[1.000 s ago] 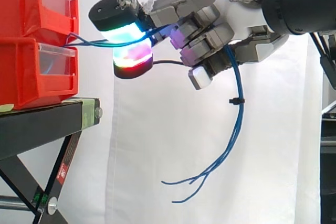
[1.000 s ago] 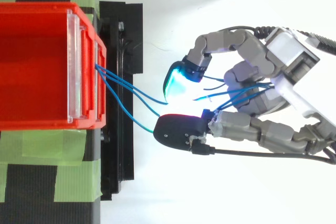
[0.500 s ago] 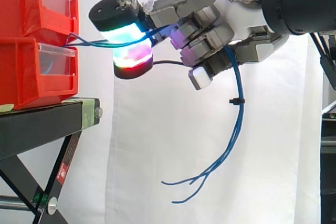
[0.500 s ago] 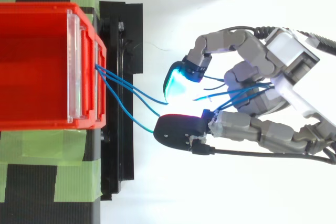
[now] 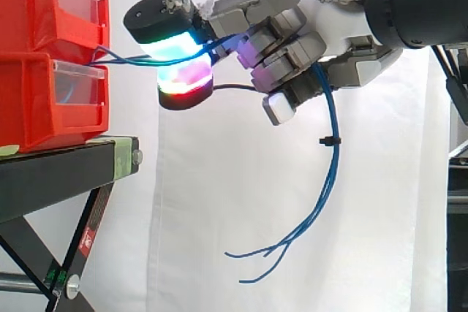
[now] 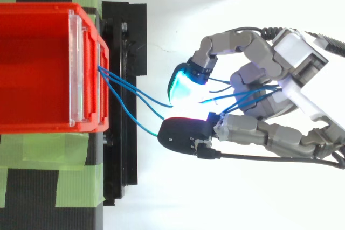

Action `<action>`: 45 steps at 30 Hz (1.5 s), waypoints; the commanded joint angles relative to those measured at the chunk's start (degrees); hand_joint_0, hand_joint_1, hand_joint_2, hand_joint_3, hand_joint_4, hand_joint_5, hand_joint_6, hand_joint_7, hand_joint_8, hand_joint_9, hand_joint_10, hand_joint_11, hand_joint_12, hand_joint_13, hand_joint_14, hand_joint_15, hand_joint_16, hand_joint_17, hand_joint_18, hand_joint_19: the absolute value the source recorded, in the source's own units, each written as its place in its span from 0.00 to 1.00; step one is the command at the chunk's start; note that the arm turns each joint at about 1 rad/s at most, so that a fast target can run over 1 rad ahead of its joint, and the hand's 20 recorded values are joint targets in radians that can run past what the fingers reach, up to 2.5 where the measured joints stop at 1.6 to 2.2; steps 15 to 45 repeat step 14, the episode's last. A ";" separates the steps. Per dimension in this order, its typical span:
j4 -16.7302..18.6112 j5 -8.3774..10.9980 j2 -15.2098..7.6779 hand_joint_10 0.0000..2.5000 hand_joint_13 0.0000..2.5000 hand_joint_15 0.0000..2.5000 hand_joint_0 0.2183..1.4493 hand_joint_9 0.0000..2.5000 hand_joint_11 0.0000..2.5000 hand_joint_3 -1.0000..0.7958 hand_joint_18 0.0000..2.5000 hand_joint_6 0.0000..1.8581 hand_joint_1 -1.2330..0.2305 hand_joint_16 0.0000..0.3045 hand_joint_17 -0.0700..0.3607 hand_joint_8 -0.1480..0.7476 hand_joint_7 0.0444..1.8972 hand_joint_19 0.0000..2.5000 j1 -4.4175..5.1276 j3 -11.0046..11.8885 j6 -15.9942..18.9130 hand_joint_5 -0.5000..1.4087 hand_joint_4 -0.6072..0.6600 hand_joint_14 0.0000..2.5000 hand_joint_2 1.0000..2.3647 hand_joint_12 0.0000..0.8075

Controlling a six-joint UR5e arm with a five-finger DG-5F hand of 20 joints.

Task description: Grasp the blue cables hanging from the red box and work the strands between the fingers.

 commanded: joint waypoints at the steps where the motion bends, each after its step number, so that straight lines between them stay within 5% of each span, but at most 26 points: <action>1: 0.00 -0.01 0.00 1.00 0.82 0.72 0.67 0.71 1.00 0.63 1.00 0.71 0.33 0.78 0.58 0.66 0.56 0.29 0.00 -0.03 0.00 0.29 0.65 1.00 0.09 0.85; 45: 0.00 -0.01 0.00 1.00 0.82 0.72 0.67 0.71 1.00 0.63 1.00 0.71 0.32 0.78 0.58 0.66 0.56 0.29 -0.09 -0.03 0.00 0.29 0.65 1.00 0.09 0.85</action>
